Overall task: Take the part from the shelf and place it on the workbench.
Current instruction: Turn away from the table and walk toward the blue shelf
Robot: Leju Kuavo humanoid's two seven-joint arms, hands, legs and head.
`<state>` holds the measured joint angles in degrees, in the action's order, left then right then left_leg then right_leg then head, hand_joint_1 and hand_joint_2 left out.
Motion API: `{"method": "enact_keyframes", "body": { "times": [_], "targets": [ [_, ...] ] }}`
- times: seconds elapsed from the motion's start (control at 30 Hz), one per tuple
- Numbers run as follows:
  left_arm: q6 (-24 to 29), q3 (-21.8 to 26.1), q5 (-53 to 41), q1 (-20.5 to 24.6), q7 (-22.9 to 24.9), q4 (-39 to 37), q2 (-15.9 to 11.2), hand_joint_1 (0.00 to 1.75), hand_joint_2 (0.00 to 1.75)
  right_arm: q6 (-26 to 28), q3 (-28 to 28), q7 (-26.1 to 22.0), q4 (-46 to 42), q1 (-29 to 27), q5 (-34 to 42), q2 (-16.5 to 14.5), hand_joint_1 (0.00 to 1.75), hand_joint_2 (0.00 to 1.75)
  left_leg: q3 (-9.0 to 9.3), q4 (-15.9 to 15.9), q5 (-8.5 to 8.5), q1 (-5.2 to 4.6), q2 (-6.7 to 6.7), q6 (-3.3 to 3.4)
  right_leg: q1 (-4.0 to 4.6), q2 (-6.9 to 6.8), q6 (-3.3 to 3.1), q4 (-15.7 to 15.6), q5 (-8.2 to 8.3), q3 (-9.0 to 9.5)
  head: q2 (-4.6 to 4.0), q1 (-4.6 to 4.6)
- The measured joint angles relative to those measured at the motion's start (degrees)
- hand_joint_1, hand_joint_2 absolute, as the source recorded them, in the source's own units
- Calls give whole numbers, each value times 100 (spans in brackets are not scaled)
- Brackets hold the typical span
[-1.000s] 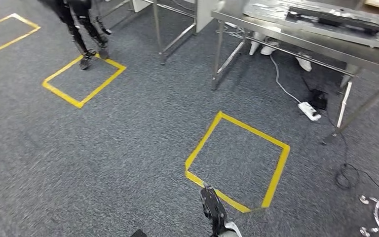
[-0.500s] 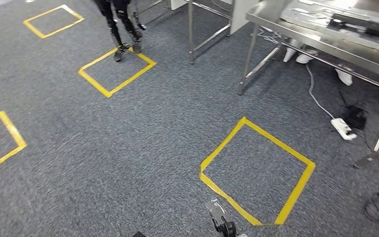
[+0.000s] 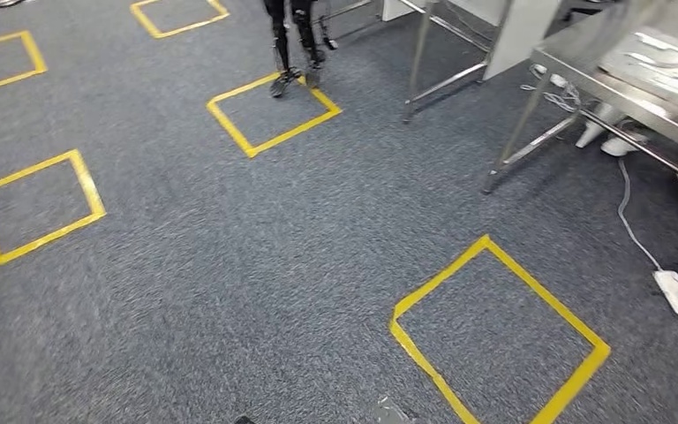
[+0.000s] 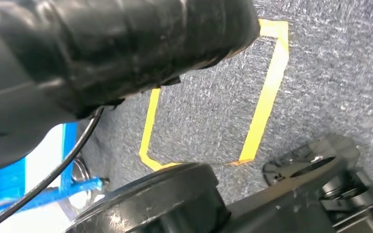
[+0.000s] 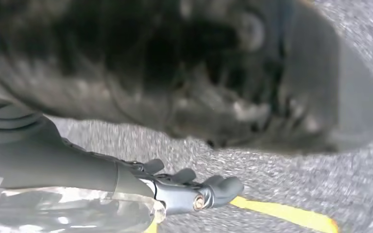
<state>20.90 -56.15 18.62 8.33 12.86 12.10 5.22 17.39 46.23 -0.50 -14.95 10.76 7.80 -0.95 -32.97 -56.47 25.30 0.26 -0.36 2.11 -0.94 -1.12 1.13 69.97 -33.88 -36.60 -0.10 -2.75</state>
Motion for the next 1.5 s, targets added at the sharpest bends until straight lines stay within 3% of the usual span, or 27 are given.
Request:
{"method": "enact_keyframes", "body": {
  "times": [0.07,0.1,0.13,0.2,0.27,0.33,0.4,0.47,0.53,0.57,0.6,0.67,0.73,0.77,0.83,0.9,1.0,1.03,1.07,1.1,1.17,1.23,1.3,1.33,1.37,1.4,1.5],
  "targets": [
    [5,0,-4,6,-7,-1,8,0,0,25,109,26,31,-67,-36,16,0,0,2,-11,4,-7,-199,7,4,77,-10,427,-40,-259,-1,3],
    [6,0,-4,0,-7,-1,9,0,0,27,149,32,42,-89,-43,21,0,0,5,-21,6,-8,-300,5,5,98,-21,323,104,-240,-1,3],
    [6,0,-4,-5,-7,-1,10,0,0,28,188,35,50,-98,-52,26,0,0,8,-38,12,-8,-395,-3,3,151,-36,19,322,-120,-1,4],
    [5,0,-5,-2,-7,-1,17,0,0,30,254,36,62,-93,-78,45,0,0,-14,-95,37,-6,-554,-41,-12,436,-68,-715,652,185,-1,1],
    [2,0,-9,8,-7,-1,25,0,0,35,314,42,75,-93,-130,63,0,0,-59,-130,55,7,-682,-106,-5,611,-86,-1055,714,332,-1,0],
    [-1,0,-10,-3,-7,-2,24,0,0,43,370,47,85,-90,-178,63,0,0,-91,-124,55,27,-783,-180,7,501,-124,-1096,714,379,-1,1],
    [-7,0,-10,-19,-6,-3,22,0,0,54,414,48,91,-79,-207,56,0,0,-173,-282,161,27,-573,-236,-9,368,-196,-1156,741,433,-1,-19],
    [-13,0,-10,-4,-5,-3,22,0,0,63,438,48,96,-86,-226,53,0,0,-459,-854,477,29,-210,-282,-12,196,-248,-1192,749,457,-1,-54],
    [-17,0,-12,11,-5,-3,22,0,0,67,452,51,104,-108,-234,55,0,0,-823,-1541,761,52,-78,-333,-4,4,-261,-1192,730,460,-1,-69],
    [-19,0,-12,4,-5,-3,22,0,0,71,461,53,109,-112,-244,56,0,0,-903,-1683,766,66,-54,-354,-3,-86,-256,-1191,717,463,-1,-70],
    [-23,0,-13,-7,-4,-3,21,0,0,83,477,55,114,-112,-271,57,0,0,-869,-1608,663,80,-30,-372,-7,-169,-245,-1190,704,471,-1,-70],
    [-31,0,-22,-21,-4,-3,20,0,0,139,541,71,117,-102,-416,57,0,0,-506,-926,283,93,140,-383,-13,-312,-203,-1185,671,505,-1,-73],
    [-37,0,-39,1,-6,-3,22,0,0,209,641,98,118,-96,-584,59,0,0,-165,-301,58,69,359,-338,12,-432,-131,-1167,622,545,-1,-69],
    [-39,0,-45,11,-6,-3,26,0,0,232,694,111,119,-94,-627,61,0,0,-98,-173,38,53,414,-300,29,-485,-94,-1163,600,568,-1,-59],
    [-40,0,-45,8,-7,-3,29,0,0,254,783,127,119,-83,-651,61,0,0,-93,-151,54,32,308,-212,30,-588,-23,-1177,571,622,-1,-41],
    [-40,-1,-39,-14,-3,-4,28,0,0,256,836,135,117,-64,-654,60,0,0,-57,-115,44,45,193,-131,-4,-470,42,-1088,476,627,-1,-28],
    [-44,-2,-29,3,2,-5,31,0,0,254,907,138,117,-71,-657,63,0,0,-28,-80,39,55,13,-35,-17,-9,60,-174,-1,185,-1,31],
    [-49,-2,-28,11,2,-5,33,0,0,252,934,141,118,-92,-657,66,0,0,-28,-81,43,44,-65,-18,-11,50,53,198,-130,-16,-1,42],
    [-55,-2,-28,11,2,-5,36,0,0,251,955,145,120,-115,-657,68,0,0,-24,-84,47,32,-153,-11,-5,75,41,427,-160,-154,-1,45],
    [-60,-2,-28,4,2,-5,37,0,0,249,971,149,121,-130,-657,70,0,0,-15,-88,50,20,-245,-7,2,92,20,431,-64,-192,-1,47],
    [-68,-2,-28,-7,2,-5,39,0,0,243,995,153,123,-134,-657,73,0,0,6,-97,54,7,-423,-11,26,211,-54,-161,385,17,-1,48],
    [-75,-2,-28,-1,2,-4,51,0,0,237,1019,153,129,-129,-657,96,0,0,-3,-114,61,1,-583,-34,36,511,-148,-867,699,296,-1,50],
    [-83,-2,-29,2,2,-4,62,0,0,233,1045,154,138,-132,-657,119,0,0,-41,-120,55,28,-722,-91,50,646,-190,-1123,725,401,-1,60],
    [-86,-2,-30,-4,2,-4,62,0,0,232,1057,154,141,-130,-658,121,0,0,-63,-109,45,36,-796,-132,49,582,-193,-1160,727,430,-1,64],
    [-89,-2,-30,-15,2,-4,61,0,0,228,1067,155,141,-124,-658,115,0,0,-75,-112,46,43,-787,-168,39,509,-204,-1196,738,459,-1,71],
    [-93,-2,-32,-24,4,-5,59,0,0,225,1074,156,142,-115,-659,112,0,0,-105,-164,81,34,-676,-202,22,435,-221,-1239,748,496,-1,64],
    [-98,-4,-45,2,8,-5,57,0,0,204,1096,158,144,-118,-660,107,0,0,-506,-959,482,27,-149,-274,2,171,-262,-1310,746,574,-1,27]
  ]
}}
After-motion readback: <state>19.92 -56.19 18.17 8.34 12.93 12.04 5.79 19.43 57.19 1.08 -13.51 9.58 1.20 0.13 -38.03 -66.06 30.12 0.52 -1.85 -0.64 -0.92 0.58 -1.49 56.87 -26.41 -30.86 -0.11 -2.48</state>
